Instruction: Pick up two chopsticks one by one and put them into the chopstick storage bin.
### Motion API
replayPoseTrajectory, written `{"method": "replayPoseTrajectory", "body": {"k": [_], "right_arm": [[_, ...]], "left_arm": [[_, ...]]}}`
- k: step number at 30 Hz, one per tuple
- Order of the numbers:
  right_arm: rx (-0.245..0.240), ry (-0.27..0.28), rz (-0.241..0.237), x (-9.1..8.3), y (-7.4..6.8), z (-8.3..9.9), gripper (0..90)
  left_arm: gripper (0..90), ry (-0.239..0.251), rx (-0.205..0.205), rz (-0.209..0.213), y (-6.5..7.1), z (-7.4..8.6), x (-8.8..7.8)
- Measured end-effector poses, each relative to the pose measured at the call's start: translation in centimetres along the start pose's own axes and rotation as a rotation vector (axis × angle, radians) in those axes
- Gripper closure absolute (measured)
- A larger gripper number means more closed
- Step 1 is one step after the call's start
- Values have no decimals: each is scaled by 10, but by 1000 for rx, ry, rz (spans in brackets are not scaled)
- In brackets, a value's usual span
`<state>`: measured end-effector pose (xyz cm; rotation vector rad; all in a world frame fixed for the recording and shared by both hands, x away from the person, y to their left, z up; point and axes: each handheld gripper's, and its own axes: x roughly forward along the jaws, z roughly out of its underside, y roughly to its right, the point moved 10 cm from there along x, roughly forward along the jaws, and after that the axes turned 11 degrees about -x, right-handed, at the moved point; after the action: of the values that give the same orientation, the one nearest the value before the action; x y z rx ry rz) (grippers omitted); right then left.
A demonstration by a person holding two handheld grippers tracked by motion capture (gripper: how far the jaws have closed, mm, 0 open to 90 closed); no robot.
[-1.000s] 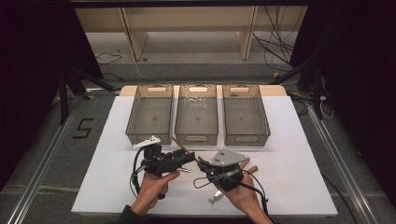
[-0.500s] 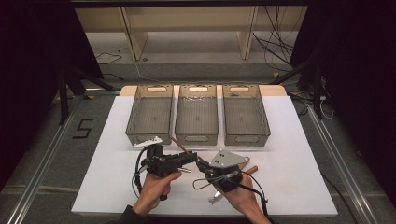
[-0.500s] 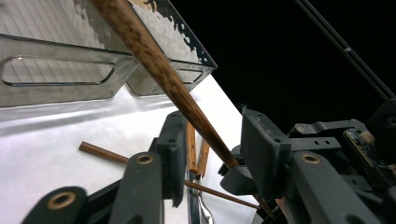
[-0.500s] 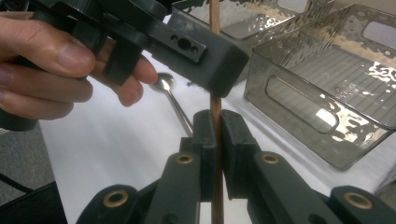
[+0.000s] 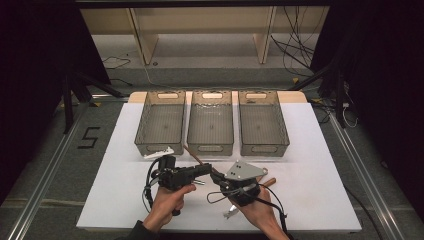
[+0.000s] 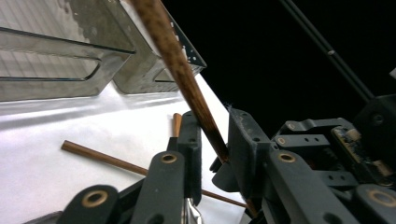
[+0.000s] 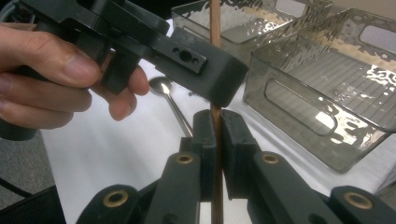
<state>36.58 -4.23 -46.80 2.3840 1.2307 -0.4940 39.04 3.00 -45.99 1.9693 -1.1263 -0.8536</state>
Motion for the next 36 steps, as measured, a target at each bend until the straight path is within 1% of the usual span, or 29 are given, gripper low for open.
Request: {"method": "replayPoseTrajectory", "body": {"k": [2,5,7,8,10,13,14,15,16,17,18,19,22,26,30,31,33,36], "right_arm": [[-2,3,-2,0,-1,0,852],[-1,5,-4,1,-1,0,847],[5,8,-4,1,-1,0,830],[5,8,-4,1,-1,0,830],[9,6,-7,0,0,1,776],[14,18,-8,-6,2,-1,748],[17,20,-5,-8,3,-1,714],[24,21,-4,-13,5,-1,657],[32,25,-4,-16,7,-1,633],[32,25,-4,-16,7,-1,633],[37,25,-3,-18,8,-1,595],[43,26,1,-19,10,0,552],[51,30,3,-24,14,4,494],[67,20,19,-30,21,16,396],[88,17,25,-36,27,29,349],[101,19,32,-39,30,34,329],[107,23,35,-40,32,35,325],[114,20,39,-43,35,39,314]], "left_arm": [[775,0,-5,10,1,0,-1],[823,-2,-20,39,5,0,-1],[840,-7,-4,33,6,0,-2],[840,-7,-10,36,6,0,-2],[841,2,-15,39,5,-2,-4],[841,2,-19,34,3,-5,-7],[842,8,-21,35,2,-6,-8],[842,8,-21,32,1,-7,-10],[842,11,-21,31,0,-9,-11],[842,16,-19,28,-1,-11,-13],[842,20,-19,25,-2,-14,-15],[842,29,-21,25,-4,-17,-18],[841,40,-24,14,-9,-28,-28],[841,66,-32,-13,-18,-46,-43],[841,86,-33,-33,-24,-66,-56],[841,90,-32,-40,-25,-71,-58],[841,98,-24,-53,-27,-80,-63],[840,116,-21,-58,-28,-95,-70]]}}
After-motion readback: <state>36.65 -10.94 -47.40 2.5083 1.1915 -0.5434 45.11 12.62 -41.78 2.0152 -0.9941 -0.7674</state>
